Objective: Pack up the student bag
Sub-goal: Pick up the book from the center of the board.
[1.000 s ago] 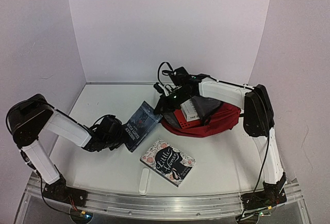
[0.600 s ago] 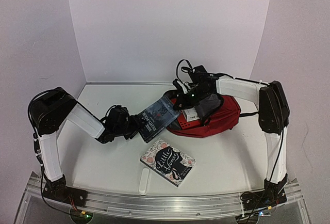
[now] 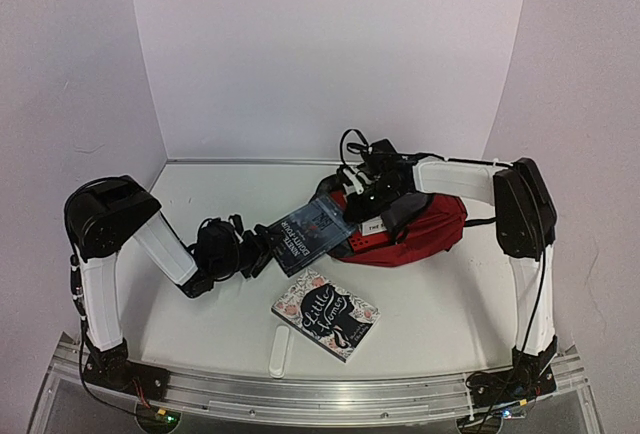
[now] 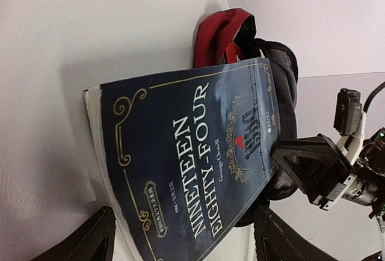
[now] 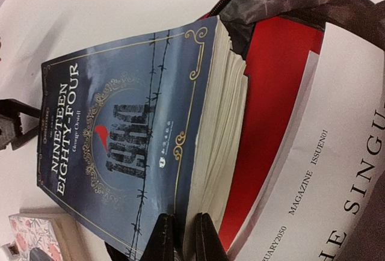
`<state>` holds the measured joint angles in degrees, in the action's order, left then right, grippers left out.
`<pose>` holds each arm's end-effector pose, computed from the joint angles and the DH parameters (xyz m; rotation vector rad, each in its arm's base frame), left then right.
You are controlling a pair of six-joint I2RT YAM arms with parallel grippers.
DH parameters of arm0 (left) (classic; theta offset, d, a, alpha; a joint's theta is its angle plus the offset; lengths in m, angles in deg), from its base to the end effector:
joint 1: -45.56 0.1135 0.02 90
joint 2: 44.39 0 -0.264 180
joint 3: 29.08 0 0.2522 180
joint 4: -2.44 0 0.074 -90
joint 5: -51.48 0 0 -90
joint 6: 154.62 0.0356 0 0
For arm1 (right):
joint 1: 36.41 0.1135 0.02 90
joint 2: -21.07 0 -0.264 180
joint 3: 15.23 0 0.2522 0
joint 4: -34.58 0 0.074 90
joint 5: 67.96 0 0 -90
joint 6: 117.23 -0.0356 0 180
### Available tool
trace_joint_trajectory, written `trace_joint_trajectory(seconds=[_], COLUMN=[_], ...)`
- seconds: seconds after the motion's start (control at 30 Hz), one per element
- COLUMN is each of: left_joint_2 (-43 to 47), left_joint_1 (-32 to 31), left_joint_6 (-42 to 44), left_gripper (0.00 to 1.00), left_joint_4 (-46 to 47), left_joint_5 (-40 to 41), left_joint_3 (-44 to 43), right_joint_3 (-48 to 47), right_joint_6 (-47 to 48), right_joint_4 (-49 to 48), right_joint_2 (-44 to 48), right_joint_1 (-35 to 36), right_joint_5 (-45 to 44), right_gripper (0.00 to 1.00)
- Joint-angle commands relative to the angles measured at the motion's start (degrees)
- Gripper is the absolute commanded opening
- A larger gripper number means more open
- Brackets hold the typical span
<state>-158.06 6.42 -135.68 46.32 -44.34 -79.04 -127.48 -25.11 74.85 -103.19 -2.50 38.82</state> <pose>0.2619 -0.2178 0.0921 -0.5235 2.1130 -1.3165 0.3938 0.2771 0.1937 -0.9012 2.3602 0.5940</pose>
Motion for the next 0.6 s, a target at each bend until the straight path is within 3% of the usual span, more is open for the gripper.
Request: trace_joint_trajectory(seconds=[0.0,0.13,0.17,0.3,0.4,0.57], left_joint_2=[1.6,4.0,4.2,3.9,3.4,2.9], left_joint_1=[-0.4,-0.4,-0.4,-0.4,-0.3,-0.3], left_joint_6=[-1.7,0.0,0.6,0.7,0.5,0.2], left_gripper=[0.77,0.76,0.75,0.76,0.75,0.74], left_joint_4=[3.4,-3.7,-5.0,-9.0,-9.0,-9.0], left_joint_5=[2.2,2.3,1.8,0.8,0.9,0.8], left_joint_3=[3.8,2.4,1.7,-0.9,-1.7,-2.7], right_joint_3=[1.5,0.9,0.4,-0.7,-1.0,-0.7], right_joint_6=[2.8,2.4,2.0,1.1,1.2,0.7], right_joint_4=[-0.3,-0.2,-0.2,0.3,0.8,2.3], right_joint_2=[-3.2,-3.8,-3.7,-1.3,2.1,7.7], right_joint_1=[0.2,0.2,0.2,0.2,0.2,0.2], right_joint_5=[-7.6,-4.9,-4.1,-2.6,-0.2,5.3], right_gripper=[0.0,0.01,0.06,0.43,0.65,0.77])
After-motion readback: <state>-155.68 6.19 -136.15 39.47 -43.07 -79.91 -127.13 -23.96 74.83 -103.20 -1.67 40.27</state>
